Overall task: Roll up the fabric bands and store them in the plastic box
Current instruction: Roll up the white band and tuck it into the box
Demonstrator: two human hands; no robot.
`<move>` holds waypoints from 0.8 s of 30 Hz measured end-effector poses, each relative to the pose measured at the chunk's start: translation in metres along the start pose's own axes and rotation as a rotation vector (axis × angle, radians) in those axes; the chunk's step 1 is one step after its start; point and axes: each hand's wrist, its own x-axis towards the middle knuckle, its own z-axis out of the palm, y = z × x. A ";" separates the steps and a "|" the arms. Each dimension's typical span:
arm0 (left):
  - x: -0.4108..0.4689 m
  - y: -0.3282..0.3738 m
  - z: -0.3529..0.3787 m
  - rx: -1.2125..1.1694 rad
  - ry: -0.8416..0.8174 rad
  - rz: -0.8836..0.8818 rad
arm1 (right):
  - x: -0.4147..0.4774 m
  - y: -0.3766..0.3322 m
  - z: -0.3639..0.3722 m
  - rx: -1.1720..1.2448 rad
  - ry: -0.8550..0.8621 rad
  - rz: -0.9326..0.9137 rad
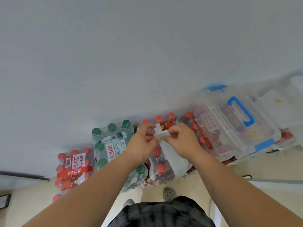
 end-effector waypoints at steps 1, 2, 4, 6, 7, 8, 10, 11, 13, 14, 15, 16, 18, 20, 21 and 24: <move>-0.006 0.001 -0.003 -0.032 0.007 0.028 | -0.010 -0.008 -0.003 0.076 -0.008 -0.002; -0.012 0.003 -0.006 -0.052 0.001 0.057 | -0.021 -0.016 -0.005 0.141 -0.023 -0.007; -0.025 0.005 -0.011 -0.065 -0.017 0.112 | -0.041 -0.024 -0.010 0.218 -0.039 -0.002; -0.039 0.011 -0.016 -0.089 -0.031 0.151 | -0.057 -0.034 -0.014 0.288 -0.052 -0.003; -0.046 0.014 -0.018 -0.103 -0.045 0.164 | -0.064 -0.039 -0.016 0.343 -0.060 -0.015; -0.053 0.019 -0.020 -0.123 -0.067 0.178 | -0.070 -0.045 -0.019 0.400 -0.068 -0.026; -0.065 0.027 -0.022 -0.171 -0.104 0.206 | -0.079 -0.054 -0.025 0.485 -0.066 -0.055; -0.071 0.032 -0.023 -0.193 -0.105 0.214 | -0.082 -0.057 -0.029 0.518 -0.067 -0.072; -0.083 0.042 -0.024 -0.234 -0.069 0.227 | -0.087 -0.064 -0.036 0.584 -0.073 -0.102; -0.088 0.046 -0.025 -0.255 -0.035 0.240 | -0.089 -0.068 -0.039 0.618 -0.083 -0.111; -0.093 0.050 -0.025 -0.273 0.001 0.258 | -0.091 -0.070 -0.042 0.647 -0.097 -0.122; -0.099 0.054 -0.025 -0.277 0.035 0.274 | -0.094 -0.073 -0.045 0.669 -0.113 -0.133; -0.111 0.060 -0.022 -0.264 0.090 0.307 | -0.100 -0.074 -0.052 0.704 -0.141 -0.153; -0.124 0.065 -0.017 -0.282 0.125 0.331 | -0.105 -0.072 -0.058 0.735 -0.172 -0.180; -0.129 0.067 -0.012 -0.292 0.140 0.335 | -0.108 -0.070 -0.060 0.742 -0.187 -0.195; -0.146 0.071 0.005 -0.284 0.206 0.323 | -0.119 -0.059 -0.067 0.732 -0.237 -0.261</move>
